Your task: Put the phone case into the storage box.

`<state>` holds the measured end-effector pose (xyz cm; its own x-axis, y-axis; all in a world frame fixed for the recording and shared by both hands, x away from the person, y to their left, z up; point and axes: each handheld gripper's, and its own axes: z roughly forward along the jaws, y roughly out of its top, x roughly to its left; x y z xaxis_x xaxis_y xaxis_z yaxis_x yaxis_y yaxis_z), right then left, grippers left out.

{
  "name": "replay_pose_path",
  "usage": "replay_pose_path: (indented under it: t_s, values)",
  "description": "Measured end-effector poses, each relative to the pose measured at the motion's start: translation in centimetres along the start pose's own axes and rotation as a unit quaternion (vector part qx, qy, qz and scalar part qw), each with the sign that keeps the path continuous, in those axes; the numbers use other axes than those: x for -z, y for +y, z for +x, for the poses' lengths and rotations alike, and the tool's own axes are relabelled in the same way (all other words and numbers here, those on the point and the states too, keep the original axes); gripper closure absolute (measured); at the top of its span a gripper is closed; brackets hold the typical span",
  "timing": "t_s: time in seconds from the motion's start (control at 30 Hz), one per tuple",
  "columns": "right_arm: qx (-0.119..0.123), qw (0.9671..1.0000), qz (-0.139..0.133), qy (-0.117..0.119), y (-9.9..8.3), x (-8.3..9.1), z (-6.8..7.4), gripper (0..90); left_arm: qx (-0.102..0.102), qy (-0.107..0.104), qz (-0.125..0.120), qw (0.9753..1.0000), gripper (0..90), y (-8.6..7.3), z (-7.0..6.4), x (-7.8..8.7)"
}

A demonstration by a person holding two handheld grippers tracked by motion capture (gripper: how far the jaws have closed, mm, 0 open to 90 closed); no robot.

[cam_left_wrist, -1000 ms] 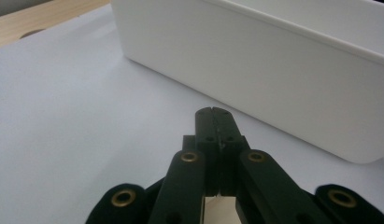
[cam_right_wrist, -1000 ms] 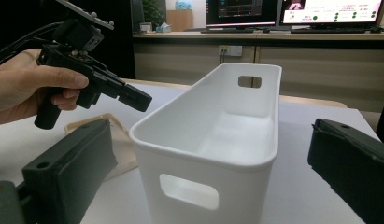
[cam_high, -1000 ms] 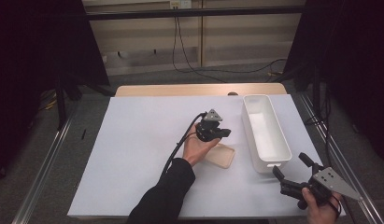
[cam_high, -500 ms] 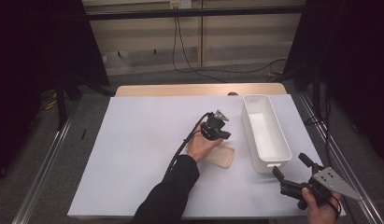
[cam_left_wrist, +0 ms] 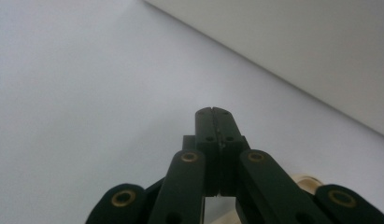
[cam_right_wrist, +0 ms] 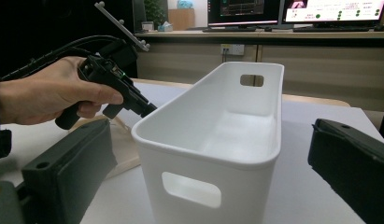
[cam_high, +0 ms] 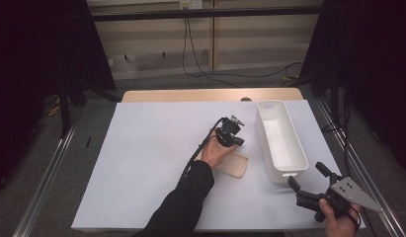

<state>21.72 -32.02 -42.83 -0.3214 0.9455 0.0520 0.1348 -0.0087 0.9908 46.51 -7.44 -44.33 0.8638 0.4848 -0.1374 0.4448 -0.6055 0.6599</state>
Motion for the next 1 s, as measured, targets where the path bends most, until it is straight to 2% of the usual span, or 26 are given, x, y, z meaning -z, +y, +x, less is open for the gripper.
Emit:
replay_pose_path:
  t_s: [0.1,0.23,0.3,0.43,0.57,0.67,0.87,1.0]
  values:
    - [0.001,1.0000,0.000,0.001,0.0,0.0,0.0,0.0,-0.004,0.005,0.006,1.0000,90.0,-0.2,-0.2,-0.6]
    - [0.001,1.0000,-0.001,-0.001,0.0,0.0,0.1,0.0,-0.001,0.011,0.006,0.9999,90.0,-0.1,-0.2,-0.7]
    - [0.001,1.0000,-0.001,-0.001,0.0,0.0,0.0,0.0,-0.008,0.012,0.010,0.9998,90.0,-0.1,-0.3,-0.6]
    - [0.001,1.0000,0.001,-0.001,0.0,0.0,0.0,0.0,-0.005,0.007,0.013,0.9999,90.0,-0.1,-0.5,-0.6]
    - [0.002,1.0000,0.001,-0.001,0.0,0.0,0.0,0.0,-0.015,0.001,0.021,0.9997,90.0,-0.2,-1.2,-0.5]
    - [0.001,1.0000,0.000,-0.001,0.0,0.0,0.1,0.0,-0.016,-0.001,0.022,0.9996,90.0,-0.2,-1.5,-0.5]
    - [0.001,1.0000,0.000,-0.001,0.0,0.1,0.0,0.0,-0.006,-0.013,0.013,0.9998,90.0,-0.9,-1.6,-0.2]
    - [0.001,1.0000,0.000,-0.002,0.0,0.0,0.0,0.0,-0.008,-0.014,0.012,0.9998,90.0,-1.0,-1.7,-0.1]
